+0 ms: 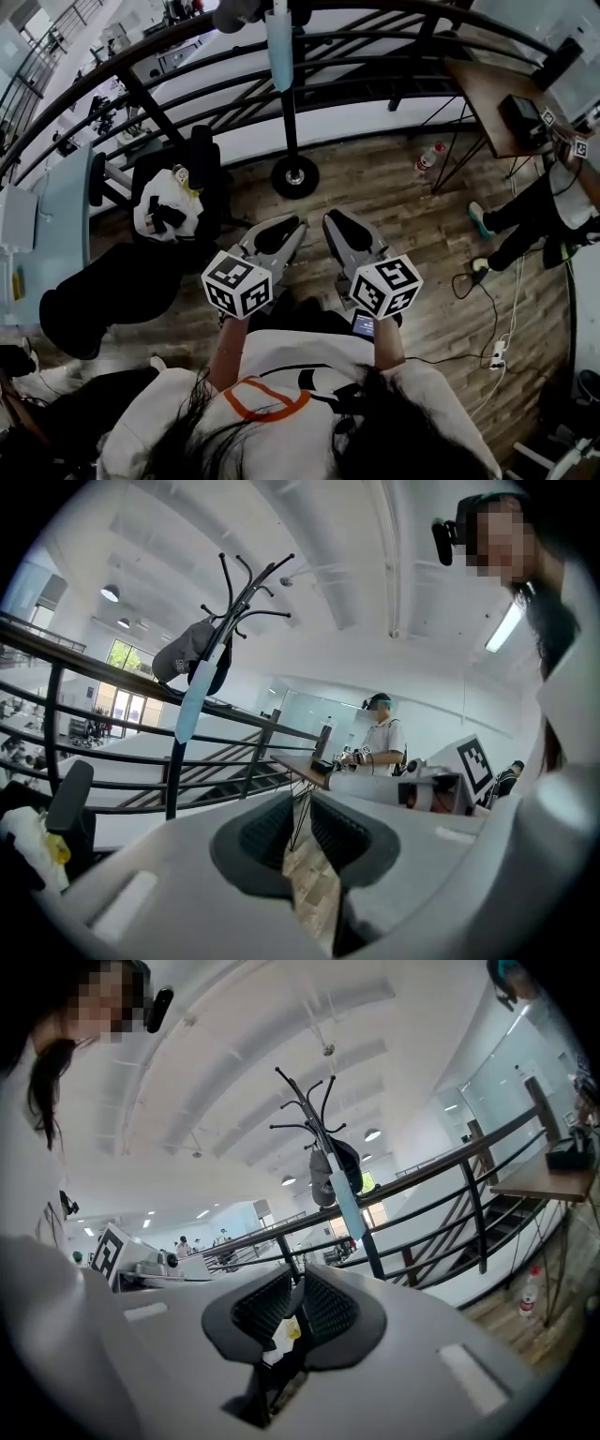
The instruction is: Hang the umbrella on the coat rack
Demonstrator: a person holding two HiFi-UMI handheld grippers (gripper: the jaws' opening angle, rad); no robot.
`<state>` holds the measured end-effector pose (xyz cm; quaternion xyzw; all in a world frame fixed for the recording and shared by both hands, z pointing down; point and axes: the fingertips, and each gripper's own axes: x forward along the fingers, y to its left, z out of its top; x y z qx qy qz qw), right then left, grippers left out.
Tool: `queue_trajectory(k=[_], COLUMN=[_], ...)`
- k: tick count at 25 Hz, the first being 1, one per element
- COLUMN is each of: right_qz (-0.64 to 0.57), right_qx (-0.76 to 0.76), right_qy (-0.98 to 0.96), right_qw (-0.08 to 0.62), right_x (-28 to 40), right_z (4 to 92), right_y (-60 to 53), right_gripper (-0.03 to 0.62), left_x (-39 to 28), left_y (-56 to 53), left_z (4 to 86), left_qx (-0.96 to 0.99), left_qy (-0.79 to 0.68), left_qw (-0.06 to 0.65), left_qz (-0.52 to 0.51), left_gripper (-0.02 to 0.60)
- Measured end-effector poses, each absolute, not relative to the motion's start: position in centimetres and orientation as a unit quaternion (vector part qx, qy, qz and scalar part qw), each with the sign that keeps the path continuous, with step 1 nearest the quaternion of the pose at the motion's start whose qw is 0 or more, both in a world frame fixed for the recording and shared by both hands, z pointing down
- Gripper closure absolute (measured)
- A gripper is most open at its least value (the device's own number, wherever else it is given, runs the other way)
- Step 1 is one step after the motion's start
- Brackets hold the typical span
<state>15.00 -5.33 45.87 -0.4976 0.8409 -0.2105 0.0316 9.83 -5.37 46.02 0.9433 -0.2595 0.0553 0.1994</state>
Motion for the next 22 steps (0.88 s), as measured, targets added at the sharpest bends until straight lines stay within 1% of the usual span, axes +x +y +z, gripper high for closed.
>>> queue_trajectory(k=[5,10,15,22], right_qz=[-0.21,-0.207,-0.209,-0.208], right_qx=[-0.507,-0.508,-0.51,-0.5], right_qy=[0.834,0.834,0.833,0.84], right_qw=[0.053,0.057,0.052,0.037], right_x=[15.3,13.3,9.3,2.9], right_z=[45.1,44.8,44.8,45.1], right_y=[-4.1,-3.0,-1.1,1.6], right_gripper=[0.543,0.545,0.543,0.542], left_x=[9.8,7.8,3.7,-1.7], left_y=[-4.1,-3.1,-1.0,1.5], left_z=[45.2,44.6,43.9,44.9], left_qx=[0.947,0.949,0.949,0.945], left_qy=[-0.254,-0.256,-0.266,-0.268], left_qw=[0.188,0.179,0.166,0.181], left_qz=[0.054,0.049,0.039,0.039], left_gripper=[0.541,0.542,0.542,0.542])
